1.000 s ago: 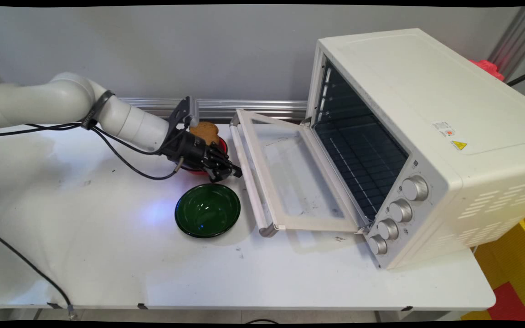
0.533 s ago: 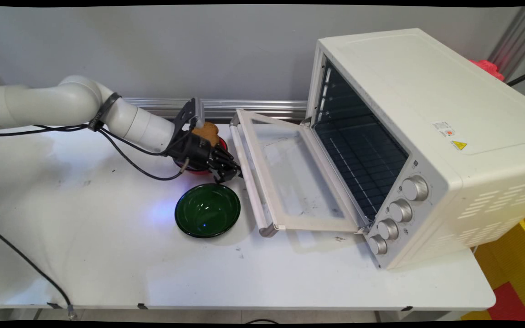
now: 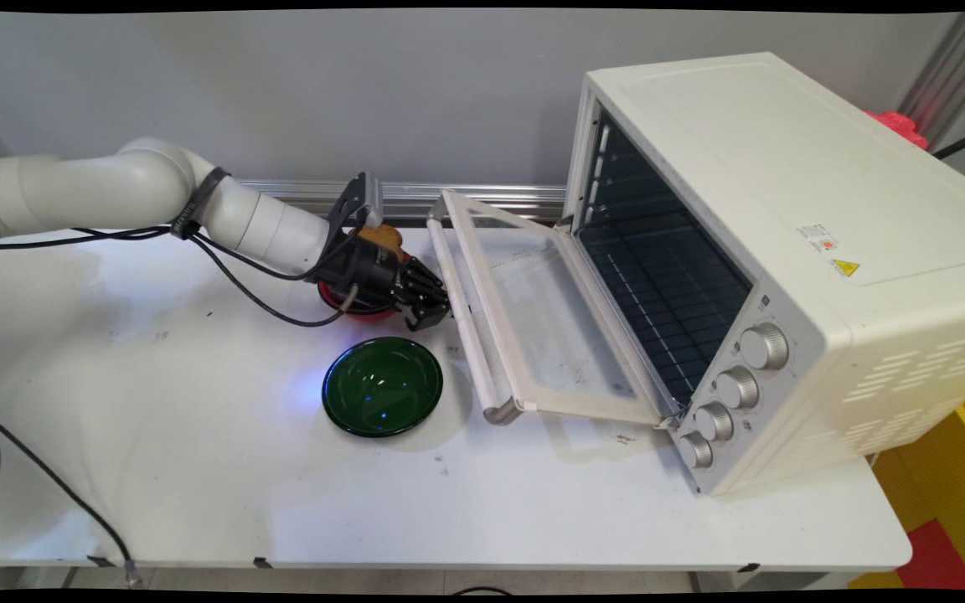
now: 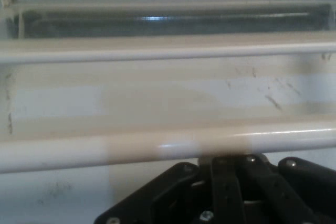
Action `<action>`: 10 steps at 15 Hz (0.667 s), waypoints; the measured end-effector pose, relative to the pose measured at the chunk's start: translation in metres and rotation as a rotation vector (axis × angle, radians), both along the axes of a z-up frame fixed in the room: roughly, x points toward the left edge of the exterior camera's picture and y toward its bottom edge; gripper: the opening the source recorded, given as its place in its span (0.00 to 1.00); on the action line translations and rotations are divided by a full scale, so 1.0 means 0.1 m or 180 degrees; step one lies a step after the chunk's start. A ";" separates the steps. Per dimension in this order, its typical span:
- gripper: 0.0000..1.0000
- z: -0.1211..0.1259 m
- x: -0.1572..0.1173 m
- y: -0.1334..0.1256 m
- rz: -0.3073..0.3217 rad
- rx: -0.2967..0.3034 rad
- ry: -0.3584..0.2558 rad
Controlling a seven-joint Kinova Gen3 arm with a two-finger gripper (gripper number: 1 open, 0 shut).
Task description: Close the oven
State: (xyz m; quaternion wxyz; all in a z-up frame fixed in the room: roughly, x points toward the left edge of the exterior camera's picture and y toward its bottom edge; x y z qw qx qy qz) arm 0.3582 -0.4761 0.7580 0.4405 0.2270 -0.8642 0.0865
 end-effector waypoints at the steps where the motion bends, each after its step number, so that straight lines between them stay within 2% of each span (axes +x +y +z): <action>1: 0.00 0.01 -0.01 -0.02 -0.0014 -0.0017 0.0020; 10: 0.00 0.20 -0.08 -0.09 -0.0112 -0.0153 0.0197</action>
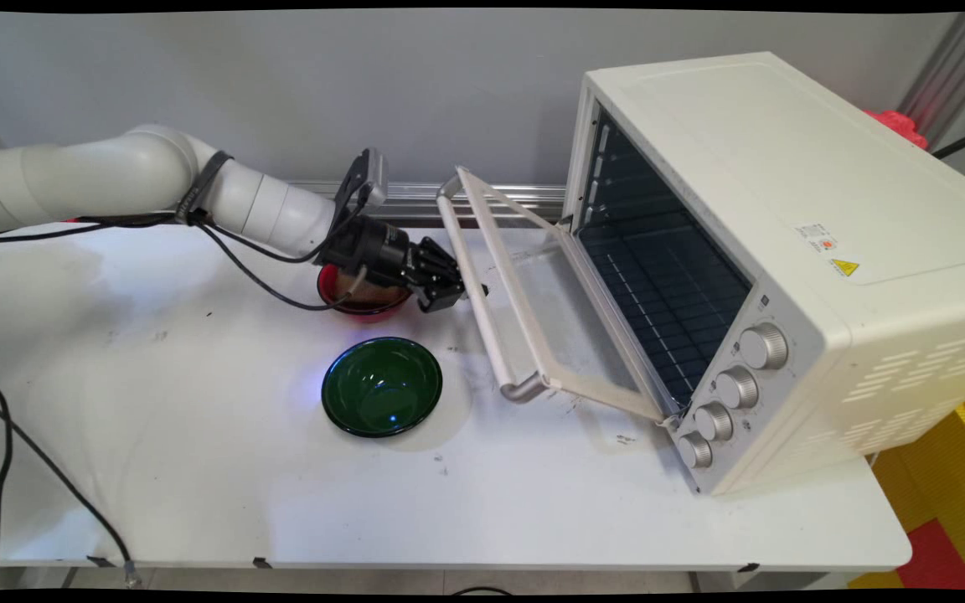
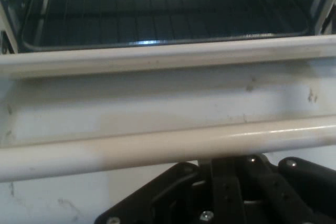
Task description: Close the oven
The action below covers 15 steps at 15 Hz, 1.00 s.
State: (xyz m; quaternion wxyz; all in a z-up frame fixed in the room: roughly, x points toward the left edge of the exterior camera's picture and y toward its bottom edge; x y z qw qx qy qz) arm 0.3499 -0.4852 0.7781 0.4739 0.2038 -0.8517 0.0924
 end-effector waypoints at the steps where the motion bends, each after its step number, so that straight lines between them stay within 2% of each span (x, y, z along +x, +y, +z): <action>1: 0.00 0.02 -0.01 -0.01 -0.0008 -0.0013 0.0014; 15: 0.00 0.40 -0.34 -0.33 -0.0032 -0.0269 0.0289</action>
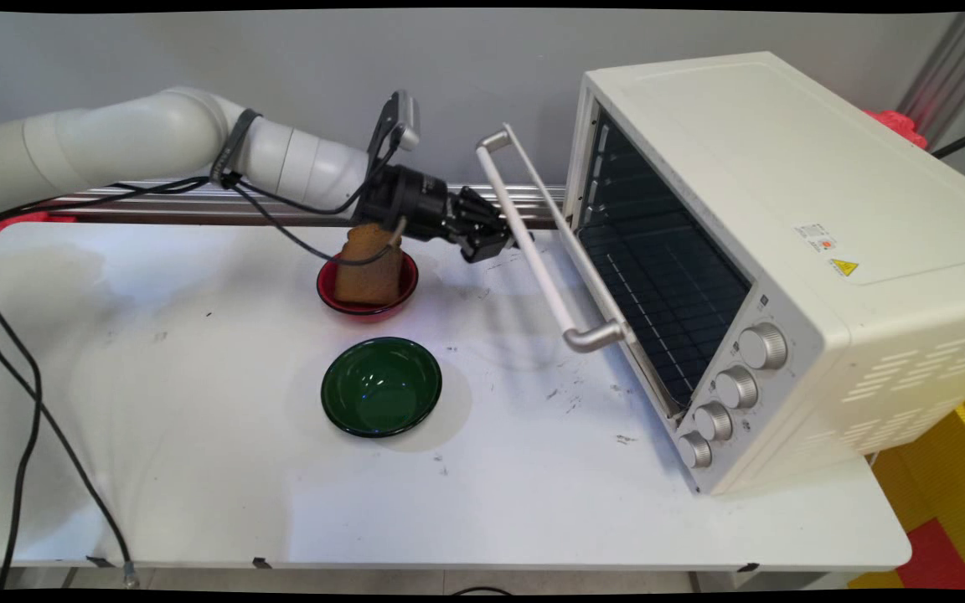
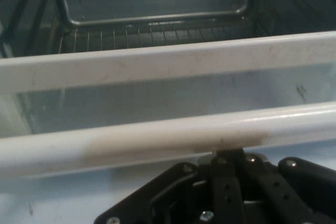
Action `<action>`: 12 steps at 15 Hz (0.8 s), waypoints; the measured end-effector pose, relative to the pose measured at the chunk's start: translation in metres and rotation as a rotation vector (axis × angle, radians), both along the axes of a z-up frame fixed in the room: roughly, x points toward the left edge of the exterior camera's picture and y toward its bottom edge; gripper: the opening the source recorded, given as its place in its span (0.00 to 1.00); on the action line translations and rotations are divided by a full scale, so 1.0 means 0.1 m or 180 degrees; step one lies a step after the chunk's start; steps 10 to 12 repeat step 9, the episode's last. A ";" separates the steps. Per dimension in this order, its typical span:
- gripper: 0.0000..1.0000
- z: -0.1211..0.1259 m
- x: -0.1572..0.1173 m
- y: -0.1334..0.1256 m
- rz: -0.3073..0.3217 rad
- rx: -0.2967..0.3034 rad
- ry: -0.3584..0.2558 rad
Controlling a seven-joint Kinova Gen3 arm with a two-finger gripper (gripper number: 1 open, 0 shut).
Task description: Close the oven
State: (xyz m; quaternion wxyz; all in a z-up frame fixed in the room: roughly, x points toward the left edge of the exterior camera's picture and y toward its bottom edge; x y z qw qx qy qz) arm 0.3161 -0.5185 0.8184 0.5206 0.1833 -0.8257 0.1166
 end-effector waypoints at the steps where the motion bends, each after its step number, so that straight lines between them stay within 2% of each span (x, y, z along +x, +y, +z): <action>1: 0.00 0.03 -0.03 -0.02 0.0001 -0.0015 0.0022; 12: 0.00 0.18 -0.14 -0.11 -0.0005 -0.0076 0.0114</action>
